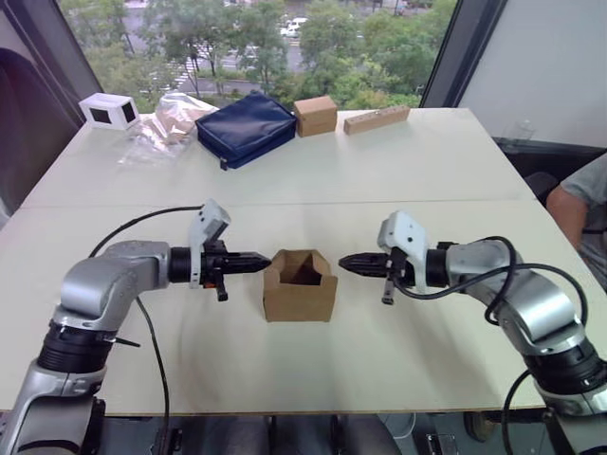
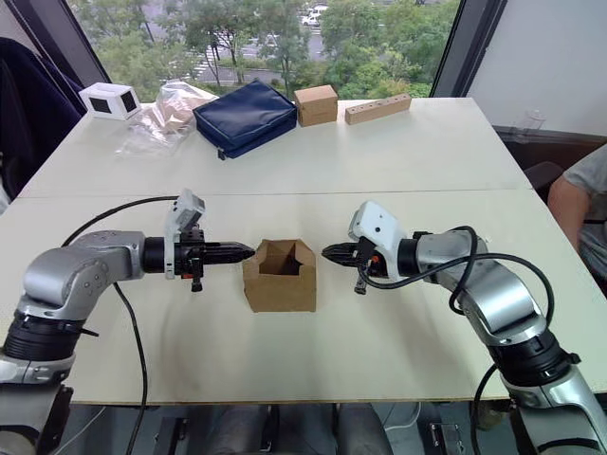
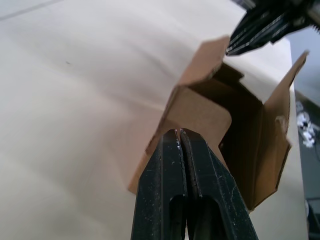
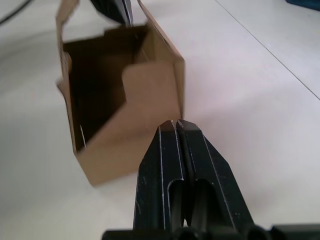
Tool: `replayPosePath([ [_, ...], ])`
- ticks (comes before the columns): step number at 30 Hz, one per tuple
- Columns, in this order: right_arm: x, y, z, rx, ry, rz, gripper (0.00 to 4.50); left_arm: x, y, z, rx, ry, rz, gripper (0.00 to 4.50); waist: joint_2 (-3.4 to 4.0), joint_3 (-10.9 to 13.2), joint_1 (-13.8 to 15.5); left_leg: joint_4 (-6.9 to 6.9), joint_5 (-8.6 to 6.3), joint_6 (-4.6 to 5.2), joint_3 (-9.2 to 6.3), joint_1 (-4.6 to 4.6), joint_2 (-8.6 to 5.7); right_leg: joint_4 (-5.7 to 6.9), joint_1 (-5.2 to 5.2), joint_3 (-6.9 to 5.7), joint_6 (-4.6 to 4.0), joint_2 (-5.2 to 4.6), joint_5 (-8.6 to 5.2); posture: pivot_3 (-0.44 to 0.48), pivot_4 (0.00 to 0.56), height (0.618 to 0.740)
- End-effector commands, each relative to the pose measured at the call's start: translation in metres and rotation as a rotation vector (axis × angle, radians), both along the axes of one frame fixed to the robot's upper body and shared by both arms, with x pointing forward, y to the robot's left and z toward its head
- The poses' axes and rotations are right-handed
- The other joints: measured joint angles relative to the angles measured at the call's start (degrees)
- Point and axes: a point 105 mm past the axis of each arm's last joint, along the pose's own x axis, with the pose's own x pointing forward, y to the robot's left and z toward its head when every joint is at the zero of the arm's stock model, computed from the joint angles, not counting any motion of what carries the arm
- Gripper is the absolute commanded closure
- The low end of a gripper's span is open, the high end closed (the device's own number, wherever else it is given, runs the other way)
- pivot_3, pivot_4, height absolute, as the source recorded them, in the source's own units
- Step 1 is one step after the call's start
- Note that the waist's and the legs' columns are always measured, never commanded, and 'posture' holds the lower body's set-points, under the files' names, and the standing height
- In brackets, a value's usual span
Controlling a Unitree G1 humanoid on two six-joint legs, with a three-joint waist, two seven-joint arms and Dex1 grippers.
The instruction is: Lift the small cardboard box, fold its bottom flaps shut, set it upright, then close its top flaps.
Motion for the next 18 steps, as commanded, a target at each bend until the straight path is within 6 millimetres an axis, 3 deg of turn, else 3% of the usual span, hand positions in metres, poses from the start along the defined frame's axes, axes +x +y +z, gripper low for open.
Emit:
replayPosePath([
  [1,-0.004,0.008,0.010,0.011,-0.024,0.043,4.50,-0.001,-0.006,0.010,-0.003,-0.044,-0.037,4.45,0.00,0.00,0.02,0.00,0.00,0.00,0.00,0.00,0.00,0.00,0.00,0.00,0.00,0.00,0.00,0.000,0.150,0.740],
  [18,-0.002,0.020,-0.007,-0.051,-0.009,0.070,4.50,0.001,-0.012,-0.008,0.063,-0.055,-0.035,4.45,0.00,0.00,-0.01,0.00,0.00,0.00,-0.01,0.00,-0.02,0.00,0.00,-0.01,0.00,-0.01,0.00,0.000,0.150,0.740],
])
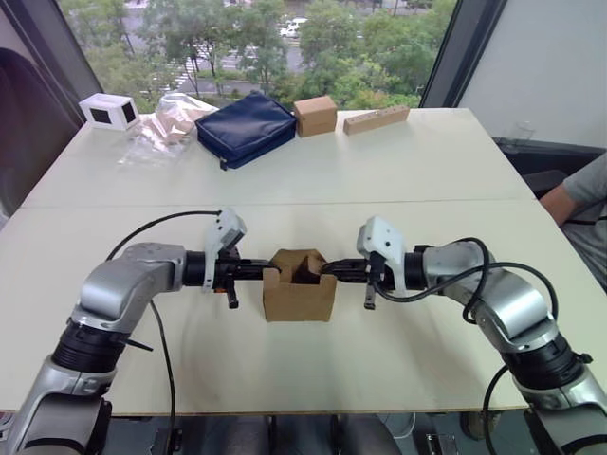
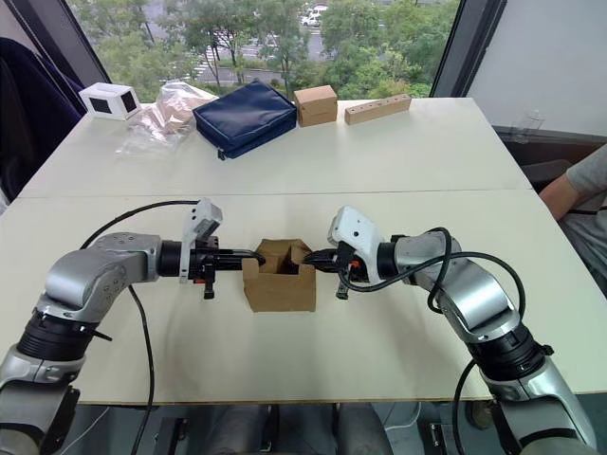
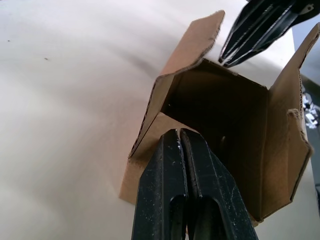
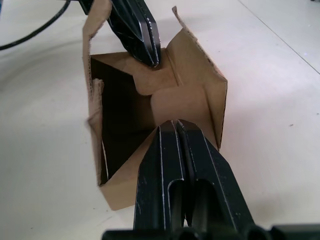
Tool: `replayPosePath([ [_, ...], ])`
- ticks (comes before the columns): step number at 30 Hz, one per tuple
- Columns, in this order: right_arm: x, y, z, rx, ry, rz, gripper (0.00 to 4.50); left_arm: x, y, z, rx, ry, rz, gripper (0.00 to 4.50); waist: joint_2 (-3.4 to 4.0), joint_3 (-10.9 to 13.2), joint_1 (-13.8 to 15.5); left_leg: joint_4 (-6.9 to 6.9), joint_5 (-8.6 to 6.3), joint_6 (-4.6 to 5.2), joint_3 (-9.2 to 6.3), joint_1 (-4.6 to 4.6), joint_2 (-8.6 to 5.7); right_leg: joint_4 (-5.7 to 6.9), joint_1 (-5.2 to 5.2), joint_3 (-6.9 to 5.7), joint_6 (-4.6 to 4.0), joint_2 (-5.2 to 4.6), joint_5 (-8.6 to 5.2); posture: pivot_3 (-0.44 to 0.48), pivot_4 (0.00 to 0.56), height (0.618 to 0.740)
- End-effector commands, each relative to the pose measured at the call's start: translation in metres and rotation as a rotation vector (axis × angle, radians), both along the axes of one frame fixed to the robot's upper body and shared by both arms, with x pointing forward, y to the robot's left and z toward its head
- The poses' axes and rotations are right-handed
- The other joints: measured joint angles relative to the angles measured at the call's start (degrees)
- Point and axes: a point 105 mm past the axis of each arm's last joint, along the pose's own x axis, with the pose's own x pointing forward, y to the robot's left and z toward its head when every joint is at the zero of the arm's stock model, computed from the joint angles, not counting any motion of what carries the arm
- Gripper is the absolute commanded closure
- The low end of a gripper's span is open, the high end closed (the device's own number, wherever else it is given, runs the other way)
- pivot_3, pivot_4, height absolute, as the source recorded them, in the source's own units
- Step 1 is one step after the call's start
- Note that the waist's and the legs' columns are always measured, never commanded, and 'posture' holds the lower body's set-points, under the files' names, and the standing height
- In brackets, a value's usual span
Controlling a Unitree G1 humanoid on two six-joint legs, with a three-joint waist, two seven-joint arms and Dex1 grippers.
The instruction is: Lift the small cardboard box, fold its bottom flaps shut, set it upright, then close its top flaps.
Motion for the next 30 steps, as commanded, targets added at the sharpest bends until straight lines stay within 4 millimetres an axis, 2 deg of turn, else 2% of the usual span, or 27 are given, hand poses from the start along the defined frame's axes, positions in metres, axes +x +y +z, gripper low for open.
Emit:
replayPosePath([
  [1,0.0024,0.0027,0.0034,-0.020,-0.045,0.014,4.50,0.0005,-0.0008,-0.0011,0.019,-0.017,0.002,4.45,0.00,0.00,0.00,0.00,0.00,0.00,0.00,0.00,0.00,0.00,0.00,0.00,0.00,0.00,0.00,0.000,0.150,0.740],
  [22,0.0068,0.0022,0.0005,-0.012,-0.055,-0.002,4.50,-0.0014,-0.0003,-0.0039,0.015,-0.010,0.013,4.45,0.00,0.00,0.01,0.00,0.00,0.00,0.00,0.01,0.00,0.00,0.01,0.00,0.00,-0.01,0.00,0.000,0.150,0.740],
  [30,0.0063,-0.0004,0.0022,-0.005,-0.059,-0.009,4.50,-0.0010,0.0027,0.0041,-0.016,-0.014,0.026,4.45,0.00,0.00,0.00,0.00,0.00,0.00,0.00,0.01,0.00,0.00,0.01,0.00,0.00,-0.01,0.00,0.000,0.150,0.740],
])
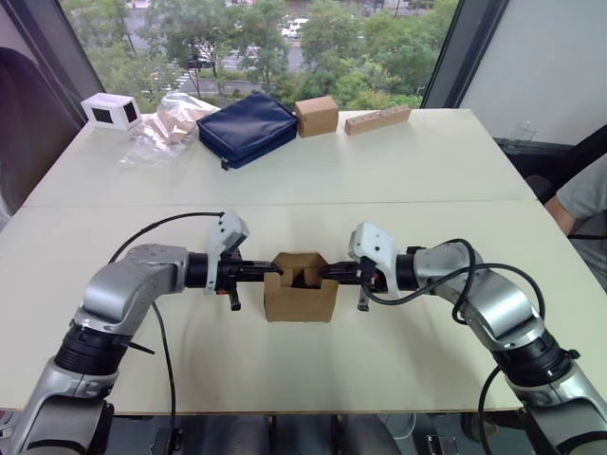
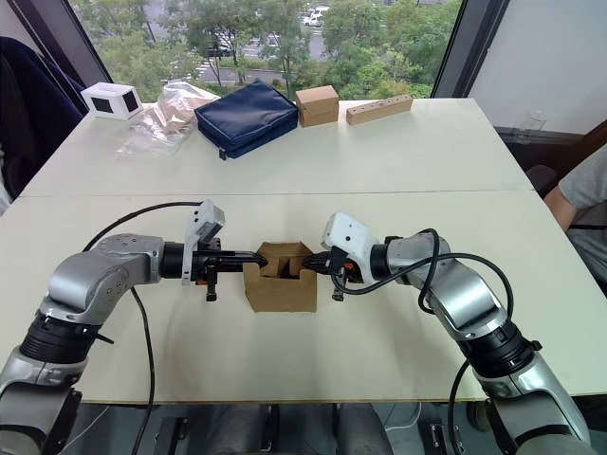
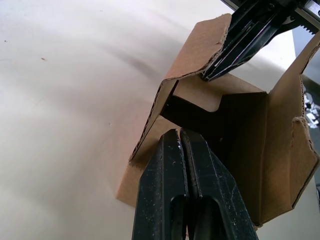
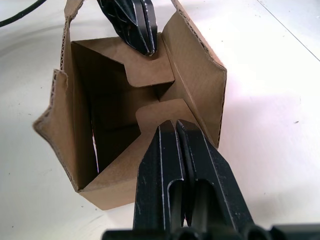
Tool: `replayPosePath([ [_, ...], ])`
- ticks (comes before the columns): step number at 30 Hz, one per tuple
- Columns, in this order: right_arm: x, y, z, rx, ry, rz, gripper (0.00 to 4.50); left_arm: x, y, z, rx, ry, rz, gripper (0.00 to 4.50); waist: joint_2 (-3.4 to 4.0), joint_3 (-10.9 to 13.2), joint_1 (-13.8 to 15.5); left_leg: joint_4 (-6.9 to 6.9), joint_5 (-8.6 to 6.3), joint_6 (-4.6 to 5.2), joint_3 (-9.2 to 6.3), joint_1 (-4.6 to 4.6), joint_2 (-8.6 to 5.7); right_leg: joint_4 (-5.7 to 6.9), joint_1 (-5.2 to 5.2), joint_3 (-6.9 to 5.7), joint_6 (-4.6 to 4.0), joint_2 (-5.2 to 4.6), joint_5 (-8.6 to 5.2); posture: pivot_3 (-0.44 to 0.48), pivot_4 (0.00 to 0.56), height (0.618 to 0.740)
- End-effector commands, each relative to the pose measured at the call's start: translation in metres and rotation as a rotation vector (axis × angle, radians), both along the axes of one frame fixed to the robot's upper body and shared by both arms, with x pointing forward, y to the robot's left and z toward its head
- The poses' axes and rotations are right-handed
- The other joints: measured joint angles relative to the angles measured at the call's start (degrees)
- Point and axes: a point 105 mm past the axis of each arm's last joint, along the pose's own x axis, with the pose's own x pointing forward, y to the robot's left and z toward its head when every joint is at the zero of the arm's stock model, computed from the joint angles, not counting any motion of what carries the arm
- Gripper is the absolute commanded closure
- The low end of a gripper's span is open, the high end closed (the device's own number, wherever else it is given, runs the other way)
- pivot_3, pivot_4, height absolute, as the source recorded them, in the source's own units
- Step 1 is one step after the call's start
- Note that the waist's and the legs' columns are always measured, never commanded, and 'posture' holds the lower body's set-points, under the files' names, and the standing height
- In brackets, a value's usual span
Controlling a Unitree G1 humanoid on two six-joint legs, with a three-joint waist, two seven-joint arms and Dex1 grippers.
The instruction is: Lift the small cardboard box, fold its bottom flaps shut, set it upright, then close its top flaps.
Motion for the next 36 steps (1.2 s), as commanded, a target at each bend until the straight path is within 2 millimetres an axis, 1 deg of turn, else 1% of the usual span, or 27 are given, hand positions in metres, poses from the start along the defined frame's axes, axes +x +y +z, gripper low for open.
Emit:
replayPosePath([
  [1,0.000,-0.002,0.010,0.024,-0.042,0.001,4.50,0.000,0.005,0.007,-0.019,-0.013,0.021,4.45,0.00,0.00,-0.02,0.00,0.00,0.00,0.00,0.00,0.00,0.00,0.00,0.00,0.00,0.00,0.00,0.000,0.150,0.740],
  [6,-0.002,-0.004,0.022,0.066,-0.059,-0.007,4.50,-0.004,0.012,0.019,-0.064,-0.014,0.025,4.45,0.00,0.00,-0.09,0.00,0.00,0.00,0.00,0.00,0.01,0.00,-0.01,0.00,0.00,0.01,0.00,0.000,0.150,0.740],
  [9,-0.005,-0.008,0.049,0.142,-0.104,-0.022,4.50,0.003,0.025,0.032,-0.127,-0.012,0.083,4.45,0.01,0.00,0.00,0.00,0.00,0.00,0.00,-0.01,0.01,0.00,-0.02,0.00,0.00,0.00,0.00,0.000,0.150,0.740],
  [11,-0.002,-0.016,0.065,0.144,-0.180,-0.064,4.50,0.018,0.033,0.040,-0.136,-0.062,0.153,4.45,0.01,0.00,0.05,0.00,0.00,0.00,-0.01,-0.02,0.01,0.00,-0.02,0.00,0.00,-0.01,0.00,0.000,0.150,0.740],
  [13,0.003,-0.027,0.079,0.125,-0.252,-0.120,4.50,0.031,0.037,0.042,-0.094,-0.125,0.198,4.45,0.01,0.00,0.14,0.00,0.00,0.00,-0.01,-0.01,0.01,0.00,-0.01,-0.01,0.00,-0.01,0.00,0.000,0.150,0.740],
  [16,-0.004,-0.031,0.093,0.142,-0.271,-0.123,4.50,0.045,0.039,0.041,-0.067,-0.166,0.233,4.45,0.00,0.00,0.26,0.00,0.00,0.00,-0.01,-0.01,-0.06,-0.02,0.01,-0.03,0.00,-0.05,0.00,0.000,0.150,0.740],
  [18,-0.030,-0.020,0.091,0.158,-0.199,-0.021,4.50,0.053,0.037,0.033,-0.060,-0.154,0.227,4.45,0.00,0.00,0.21,-0.02,0.00,0.00,-0.01,-0.02,-0.09,-0.04,0.00,-0.03,0.01,-0.08,0.00,0.000,0.150,0.740],
  [20,-0.055,-0.008,0.081,0.145,-0.121,0.076,4.50,0.061,0.036,0.021,-0.057,-0.118,0.216,4.45,0.00,0.00,0.20,-0.03,0.00,0.00,-0.02,-0.04,-0.08,-0.05,-0.01,-0.04,0.01,-0.08,0.00,0.000,0.150,0.740],
  [22,-0.069,0.000,0.073,0.133,-0.073,0.121,4.50,0.067,0.034,0.013,-0.084,-0.069,0.205,4.45,0.00,0.00,0.10,-0.03,0.00,0.01,-0.03,-0.04,-0.07,-0.03,-0.01,-0.05,0.01,-0.06,0.00,0.000,0.150,0.740],
  [23,-0.074,0.001,0.070,0.130,-0.059,0.130,4.50,0.069,0.033,0.011,-0.096,-0.054,0.198,4.45,-0.01,0.00,0.06,-0.02,0.00,0.01,-0.03,-0.04,-0.07,-0.03,-0.01,-0.05,0.01,-0.04,0.00,0.000,0.150,0.740],
  [26,-0.079,0.007,0.062,0.129,-0.029,0.138,4.50,0.074,0.026,0.002,-0.097,-0.008,0.161,4.45,-0.02,0.01,-0.03,0.02,0.00,0.01,0.00,-0.04,-0.07,-0.02,-0.01,-0.06,0.01,-0.01,0.00,0.000,0.150,0.740],
  [29,-0.079,0.015,0.052,0.115,-0.025,0.130,4.50,0.069,0.015,-0.012,-0.087,0.057,0.071,4.45,-0.02,0.01,0.01,0.00,0.00,0.01,-0.01,-0.04,-0.08,-0.02,-0.01,-0.07,0.01,0.06,0.00,0.000,0.150,0.740],
  [34,-0.077,0.023,0.043,0.067,-0.049,0.130,4.50,0.063,0.009,-0.022,-0.078,0.086,-0.001,4.45,-0.02,0.01,-0.13,0.01,0.00,0.01,0.00,-0.06,-0.09,-0.02,-0.04,-0.07,0.01,0.04,0.00,0.000,0.150,0.740],
  [36,-0.073,0.026,0.043,0.075,-0.062,0.122,4.50,0.061,0.006,-0.023,-0.084,0.096,-0.020,4.45,-0.02,0.01,-0.12,0.01,0.00,0.01,-0.01,-0.06,-0.08,-0.01,-0.05,-0.07,0.01,0.04,0.00,0.000,0.150,0.740],
])
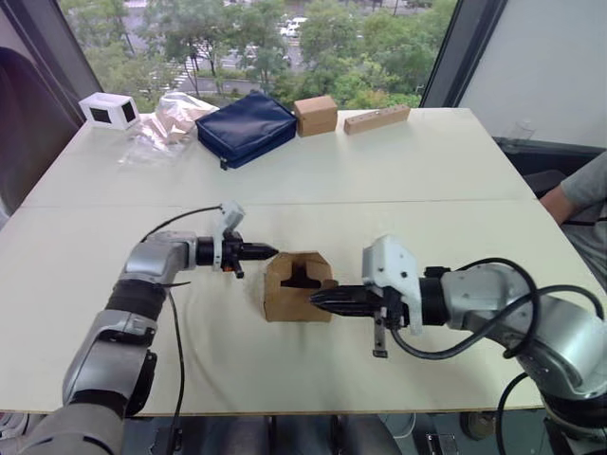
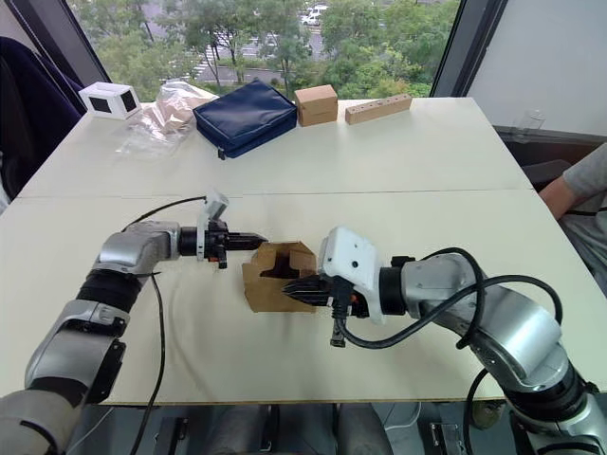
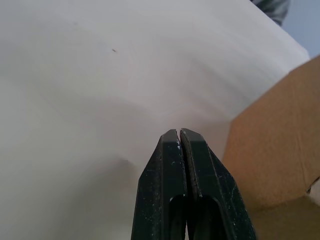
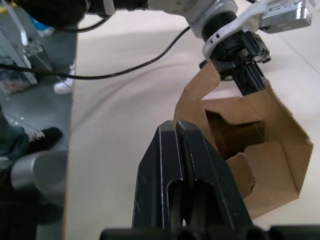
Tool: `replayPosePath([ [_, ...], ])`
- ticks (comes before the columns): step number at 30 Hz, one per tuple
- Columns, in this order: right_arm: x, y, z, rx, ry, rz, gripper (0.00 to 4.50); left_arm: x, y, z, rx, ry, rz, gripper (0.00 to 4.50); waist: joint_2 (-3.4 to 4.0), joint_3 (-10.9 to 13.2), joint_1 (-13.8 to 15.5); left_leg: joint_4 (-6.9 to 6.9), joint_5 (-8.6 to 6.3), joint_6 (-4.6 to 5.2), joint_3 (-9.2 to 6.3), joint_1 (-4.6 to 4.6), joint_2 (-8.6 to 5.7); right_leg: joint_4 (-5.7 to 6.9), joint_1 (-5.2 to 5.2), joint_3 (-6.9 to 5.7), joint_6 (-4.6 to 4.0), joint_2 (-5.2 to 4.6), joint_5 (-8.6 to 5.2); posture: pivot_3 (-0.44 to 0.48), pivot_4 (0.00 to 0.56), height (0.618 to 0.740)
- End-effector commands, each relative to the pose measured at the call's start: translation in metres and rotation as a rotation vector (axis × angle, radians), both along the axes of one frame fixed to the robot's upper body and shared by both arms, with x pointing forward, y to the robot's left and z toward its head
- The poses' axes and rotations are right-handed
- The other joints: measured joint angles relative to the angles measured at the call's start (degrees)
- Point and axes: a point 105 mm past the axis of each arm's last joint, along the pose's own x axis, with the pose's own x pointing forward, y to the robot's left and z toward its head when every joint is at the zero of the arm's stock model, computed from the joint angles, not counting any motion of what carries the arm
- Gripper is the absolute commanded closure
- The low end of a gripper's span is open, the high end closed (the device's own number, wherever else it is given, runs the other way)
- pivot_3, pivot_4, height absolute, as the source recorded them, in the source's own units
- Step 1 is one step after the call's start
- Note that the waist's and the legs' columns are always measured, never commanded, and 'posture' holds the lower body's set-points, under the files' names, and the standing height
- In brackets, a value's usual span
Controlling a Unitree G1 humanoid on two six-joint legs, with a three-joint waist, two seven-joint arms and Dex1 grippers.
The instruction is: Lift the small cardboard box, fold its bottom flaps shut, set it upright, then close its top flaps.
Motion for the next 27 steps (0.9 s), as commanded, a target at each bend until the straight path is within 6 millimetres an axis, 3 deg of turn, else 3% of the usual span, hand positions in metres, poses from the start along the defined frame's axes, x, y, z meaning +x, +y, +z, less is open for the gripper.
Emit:
replayPosePath([
  [1,0.003,0.008,0.006,0.027,-0.065,0.001,4.50,-0.002,-0.004,0.010,-0.016,-0.029,-0.043,4.45,0.00,0.00,0.02,0.00,0.00,0.00,0.00,0.00,0.01,0.00,0.00,0.00,0.00,0.00,0.00,0.000,0.150,0.740],
  [11,0.018,0.015,0.003,0.025,-0.075,-0.017,4.50,-0.013,-0.006,0.007,-0.031,-0.024,-0.048,4.45,0.00,0.00,0.01,0.00,0.00,0.00,-0.01,0.00,0.01,0.00,0.00,0.01,0.00,-0.08,0.00,0.000,0.150,0.740],
  [27,0.029,0.023,-0.026,-0.016,-0.076,-0.012,4.50,-0.018,-0.006,0.004,-0.033,-0.022,-0.033,4.45,0.00,0.00,0.04,0.00,0.00,0.00,-0.02,0.00,0.01,0.02,-0.01,0.00,0.00,-0.07,0.00,0.000,0.150,0.740],
])
